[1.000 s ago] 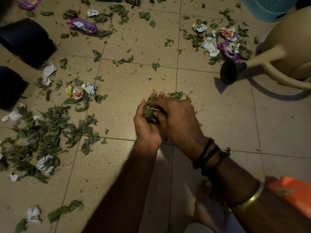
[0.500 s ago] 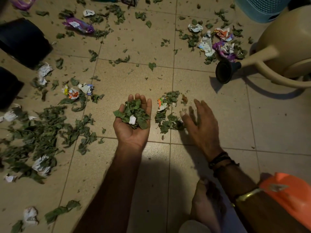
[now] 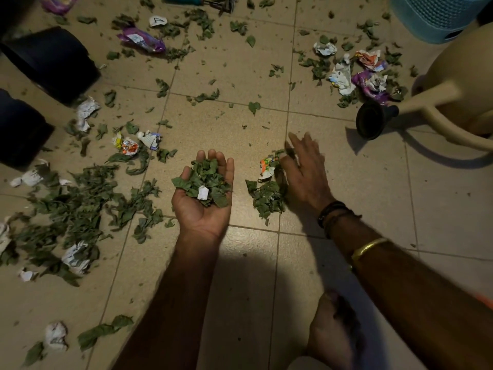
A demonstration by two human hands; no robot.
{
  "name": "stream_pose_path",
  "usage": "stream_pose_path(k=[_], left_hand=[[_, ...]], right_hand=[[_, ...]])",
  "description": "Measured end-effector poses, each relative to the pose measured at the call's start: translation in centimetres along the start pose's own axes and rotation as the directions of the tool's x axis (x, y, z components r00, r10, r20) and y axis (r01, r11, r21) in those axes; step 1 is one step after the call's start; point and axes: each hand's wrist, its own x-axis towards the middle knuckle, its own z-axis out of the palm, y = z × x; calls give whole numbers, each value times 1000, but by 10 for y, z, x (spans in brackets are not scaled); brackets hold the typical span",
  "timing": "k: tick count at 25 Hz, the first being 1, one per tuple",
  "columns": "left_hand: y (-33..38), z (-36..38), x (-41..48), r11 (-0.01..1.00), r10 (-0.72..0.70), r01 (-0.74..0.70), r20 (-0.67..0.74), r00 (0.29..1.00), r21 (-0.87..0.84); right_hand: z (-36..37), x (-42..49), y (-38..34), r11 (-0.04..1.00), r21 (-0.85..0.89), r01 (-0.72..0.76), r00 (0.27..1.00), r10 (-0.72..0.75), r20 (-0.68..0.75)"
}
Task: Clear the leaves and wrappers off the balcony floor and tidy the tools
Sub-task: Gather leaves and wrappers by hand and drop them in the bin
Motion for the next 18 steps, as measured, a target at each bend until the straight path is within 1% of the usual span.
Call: stream_pose_path(k=[1,3,4,6,8,9,11,14,16,18], left_hand=[[1,0,1,1000,-1,1,1,1000,-3],[2,-1,2,1000,-2,2,-4,1000,-1],[1,-2,2,1000,-5,5,-8,1000,-2],[1,-3,1,1000,-12,12,-9,1000,4],[1,-4,0,1000,-15,15,-8,1000,11],[2,-4,0,1000,-16,16,-10,1000,8],[1,-4,-1,1000,-22,22,-12,1000,0],[-4,-2,-2,999,-35,35,-17,999,7],[-7,-1,-4,999,-41,41,-22,999,17],[-10,1,-5,999,-44,44,-21,999,17]], right_hand=[[1,3,-1,994,-90,65,993,-55,106],[4,-3,-13,936,-238,258,933,-178,312],[6,-11,-20,892,-307,333,898,-201,391],[7,-27,-26,787,-461,411,864,-175,472],[4,-39,-27,697,-585,415,875,-130,466],[2,-43,-27,681,-611,405,887,-129,444],[0,-49,-24,705,-598,381,907,-158,391],[2,-53,-18,759,-534,373,920,-228,318],[3,-49,-12,801,-494,338,937,-236,258],[1,-42,-6,852,-448,272,962,-223,159]])
